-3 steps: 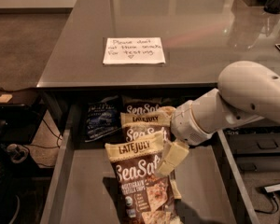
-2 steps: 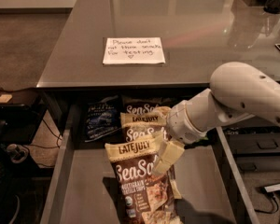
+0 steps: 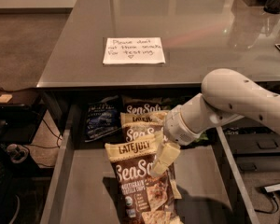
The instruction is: Pick brown chip bag from top drawer and place on counter
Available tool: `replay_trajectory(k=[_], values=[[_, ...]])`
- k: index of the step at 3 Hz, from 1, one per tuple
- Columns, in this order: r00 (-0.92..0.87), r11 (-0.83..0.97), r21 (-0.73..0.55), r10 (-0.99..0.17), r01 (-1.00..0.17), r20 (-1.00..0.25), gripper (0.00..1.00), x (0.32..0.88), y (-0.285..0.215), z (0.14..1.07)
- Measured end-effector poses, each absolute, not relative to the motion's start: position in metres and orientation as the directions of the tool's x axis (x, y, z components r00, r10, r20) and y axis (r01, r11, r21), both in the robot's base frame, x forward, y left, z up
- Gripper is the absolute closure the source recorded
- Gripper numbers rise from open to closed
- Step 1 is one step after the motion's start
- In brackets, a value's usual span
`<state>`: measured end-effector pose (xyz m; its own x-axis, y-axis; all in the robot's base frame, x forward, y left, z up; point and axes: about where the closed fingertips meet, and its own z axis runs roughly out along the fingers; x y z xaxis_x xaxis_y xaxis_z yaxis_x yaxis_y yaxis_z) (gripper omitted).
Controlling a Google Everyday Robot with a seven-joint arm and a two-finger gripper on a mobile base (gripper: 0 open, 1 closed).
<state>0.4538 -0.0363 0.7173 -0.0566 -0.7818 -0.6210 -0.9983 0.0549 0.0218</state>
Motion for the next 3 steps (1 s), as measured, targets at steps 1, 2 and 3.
replay_trajectory(k=[1, 2, 3], values=[[-0.071, 0.046, 0.056, -0.775, -0.997, -0.628, 0.0, 0.4548, -0.0334, 0.7023], [-0.077, 0.035, 0.077, -0.761, -0.996, -0.645, 0.19, 0.4537, -0.0301, 0.6964], [-0.088, 0.04, 0.087, -0.744, -0.995, -0.662, 0.43, 0.4521, -0.0292, 0.7005]])
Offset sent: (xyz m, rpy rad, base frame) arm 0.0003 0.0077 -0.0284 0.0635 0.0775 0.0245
